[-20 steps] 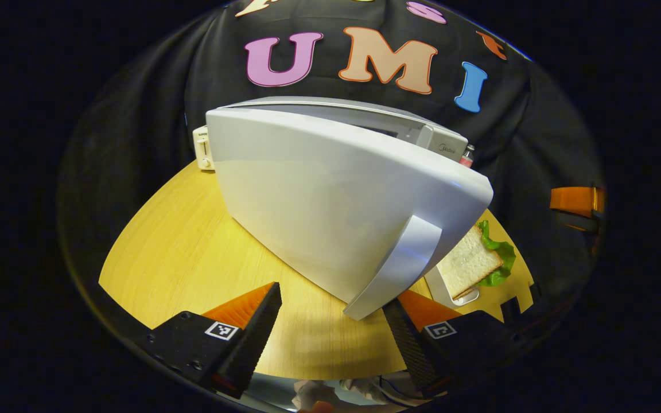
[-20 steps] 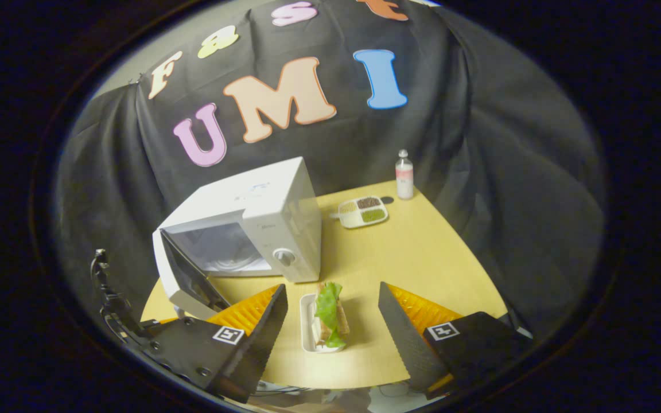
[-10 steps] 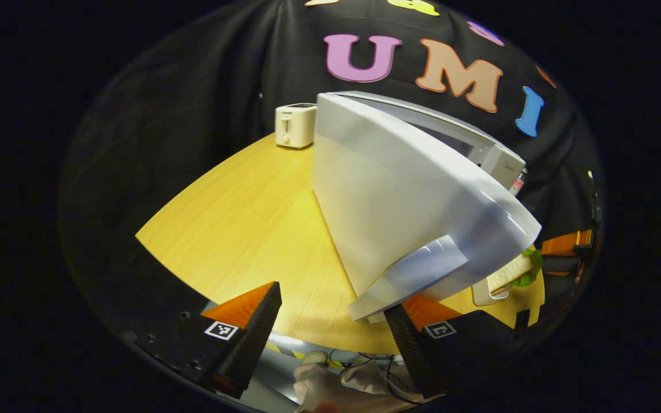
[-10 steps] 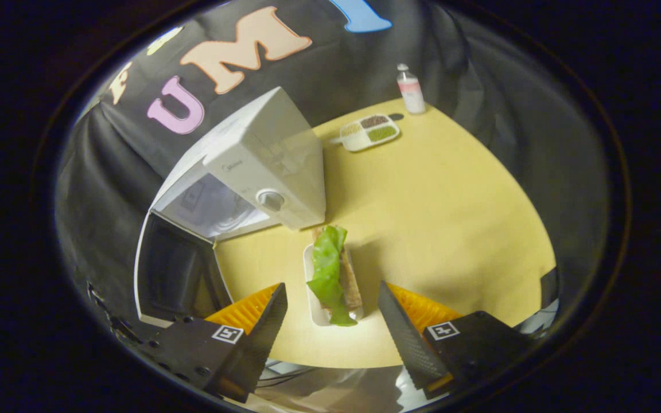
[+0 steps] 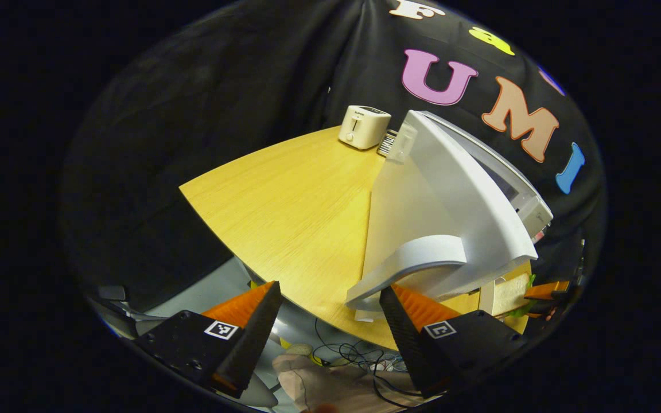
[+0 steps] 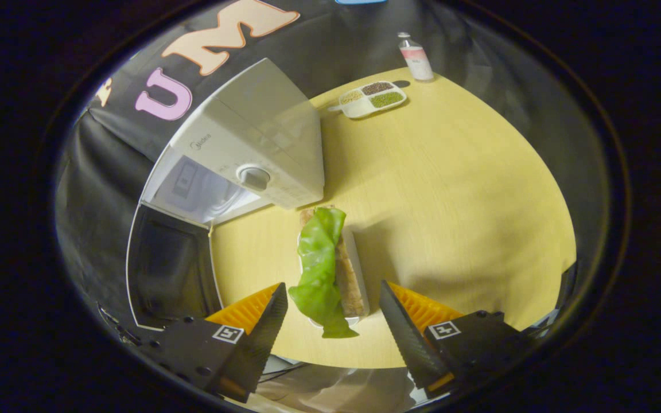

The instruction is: Open the microwave oven with the left hand, put the food in, and close the microwave oven.

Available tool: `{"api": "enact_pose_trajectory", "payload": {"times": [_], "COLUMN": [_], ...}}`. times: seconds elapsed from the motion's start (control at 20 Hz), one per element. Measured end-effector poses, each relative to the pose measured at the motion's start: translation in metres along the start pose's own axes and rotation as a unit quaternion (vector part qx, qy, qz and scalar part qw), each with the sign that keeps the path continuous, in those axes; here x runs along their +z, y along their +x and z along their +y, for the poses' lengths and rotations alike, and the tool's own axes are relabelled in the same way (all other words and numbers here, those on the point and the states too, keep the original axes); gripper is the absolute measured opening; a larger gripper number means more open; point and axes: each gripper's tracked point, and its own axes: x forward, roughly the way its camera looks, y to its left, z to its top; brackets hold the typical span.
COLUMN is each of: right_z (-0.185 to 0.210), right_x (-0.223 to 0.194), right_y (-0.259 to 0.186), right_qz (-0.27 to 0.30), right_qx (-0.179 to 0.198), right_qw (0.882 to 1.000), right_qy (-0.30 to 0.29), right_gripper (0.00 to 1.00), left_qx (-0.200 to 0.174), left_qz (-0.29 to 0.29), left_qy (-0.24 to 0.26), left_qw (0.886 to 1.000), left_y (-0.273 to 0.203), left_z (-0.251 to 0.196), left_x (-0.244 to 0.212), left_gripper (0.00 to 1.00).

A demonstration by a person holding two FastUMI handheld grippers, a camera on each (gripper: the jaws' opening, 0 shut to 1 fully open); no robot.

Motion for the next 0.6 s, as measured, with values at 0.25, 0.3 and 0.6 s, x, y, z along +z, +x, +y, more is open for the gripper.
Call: {"api": "enact_pose_trajectory", "payload": {"times": [0.25,0.3,0.6], "right_z": [-0.002,-0.003,-0.003], "right_x": [-0.004,-0.005,-0.008], "right_y": [0.012,0.014,0.023], "right_qz": [0.021,0.027,0.046], "right_qx": [-0.003,-0.003,0.005], "right_qw": [1.0,0.999,0.999], "right_qy": [-0.014,-0.018,-0.027], "right_gripper": [0.92,0.92,0.97], "left_qx": [0.084,0.102,0.175], "left_qz": [-0.077,-0.099,-0.223], "left_qy": [-0.025,-0.035,-0.06], "left_qw": [0.993,0.989,0.957], "left_y": [-0.025,-0.035,-0.09], "left_z": [0.043,0.051,0.065], "left_x": [0.045,0.058,0.123], "left_gripper": [1.0,0.99,0.96]}}
